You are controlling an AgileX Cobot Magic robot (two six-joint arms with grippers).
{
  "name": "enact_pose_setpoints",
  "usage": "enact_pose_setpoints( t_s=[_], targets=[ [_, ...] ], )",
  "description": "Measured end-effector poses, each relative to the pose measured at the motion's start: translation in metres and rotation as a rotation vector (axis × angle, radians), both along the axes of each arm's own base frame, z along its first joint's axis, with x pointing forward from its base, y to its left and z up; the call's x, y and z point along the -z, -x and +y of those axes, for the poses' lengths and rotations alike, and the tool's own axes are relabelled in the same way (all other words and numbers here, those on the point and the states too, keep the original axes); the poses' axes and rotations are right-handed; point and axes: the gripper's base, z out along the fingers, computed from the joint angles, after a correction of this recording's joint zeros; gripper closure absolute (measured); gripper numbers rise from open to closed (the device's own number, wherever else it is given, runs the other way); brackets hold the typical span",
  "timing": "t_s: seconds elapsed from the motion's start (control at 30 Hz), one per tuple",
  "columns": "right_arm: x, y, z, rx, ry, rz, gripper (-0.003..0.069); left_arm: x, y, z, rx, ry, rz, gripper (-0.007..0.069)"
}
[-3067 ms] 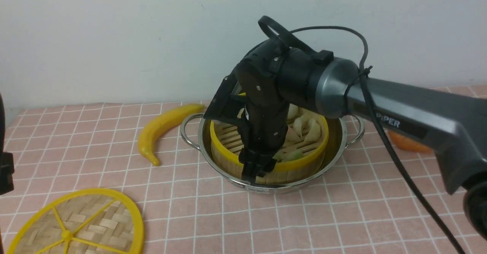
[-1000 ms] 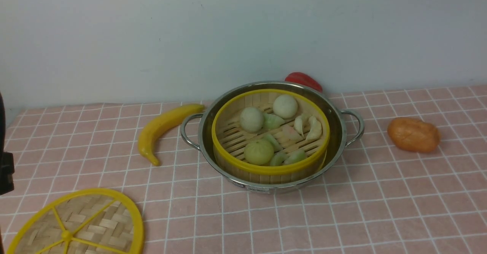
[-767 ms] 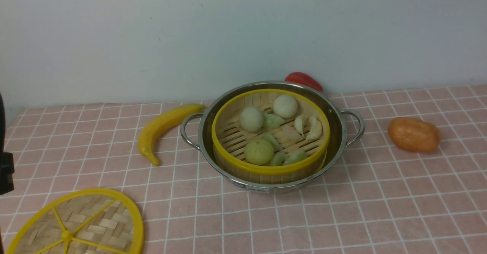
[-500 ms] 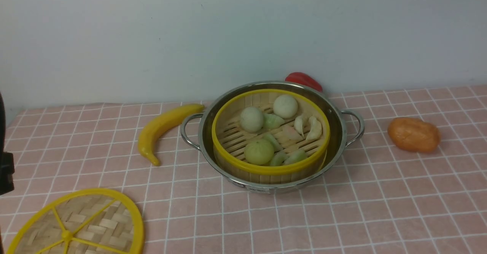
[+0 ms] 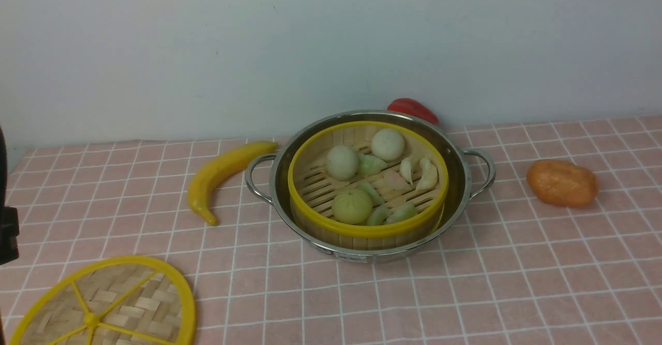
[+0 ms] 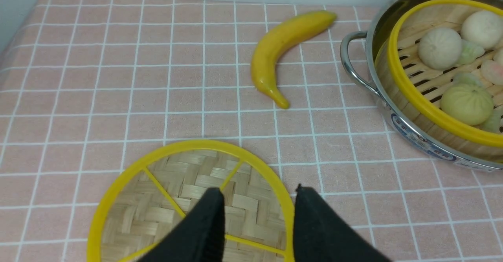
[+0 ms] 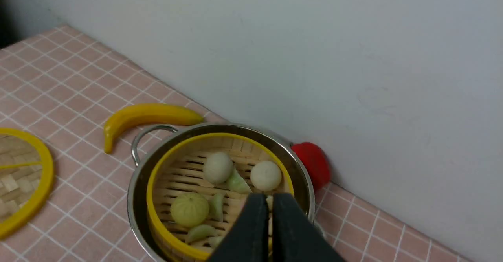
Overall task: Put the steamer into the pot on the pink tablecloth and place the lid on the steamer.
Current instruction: 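Grasp the bamboo steamer lid lying on the table by its centre knob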
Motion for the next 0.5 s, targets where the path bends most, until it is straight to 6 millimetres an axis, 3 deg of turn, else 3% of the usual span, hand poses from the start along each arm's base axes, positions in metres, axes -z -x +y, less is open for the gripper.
enact_pose_setpoints(
  t_s=[0.13, 0.17, 0.2, 0.23, 0.27, 0.37, 0.5],
  targets=[
    [0.057, 0.026, -0.039, 0.116, -0.114, -0.078, 0.0596, 0.0, 0.0, 0.0, 0.0, 0.0, 0.0, 0.0382],
    [0.06, 0.028, -0.041, 0.126, -0.123, -0.081, 0.0594, 0.0, 0.0, 0.0, 0.0, 0.0, 0.0, 0.0382],
    [0.09, 0.044, -0.061, 0.204, -0.161, -0.131, 0.0585, 0.0, 0.0, 0.0, 0.0, 0.0, 0.0, 0.0382],
    [0.103, 0.055, -0.07, 0.241, -0.173, -0.161, 0.0582, 0.0, 0.0, 0.0, 0.0, 0.0, 0.0, 0.0382],
    [0.105, 0.057, -0.072, 0.248, -0.177, -0.167, 0.058, 0.0, 0.0, 0.0, 0.0, 0.0, 0.0, 0.0382],
    [0.144, 0.09, -0.091, 0.35, -0.21, -0.26, 0.0565, 0.0, 0.0, 0.0, 0.0, 0.0, 0.0, 0.0382],
    [0.192, 0.109, -0.099, 0.426, -0.211, -0.294, 0.055, 0.0, 0.0, 0.0, 0.0, 0.0, 0.0, 0.0382]
  ],
)
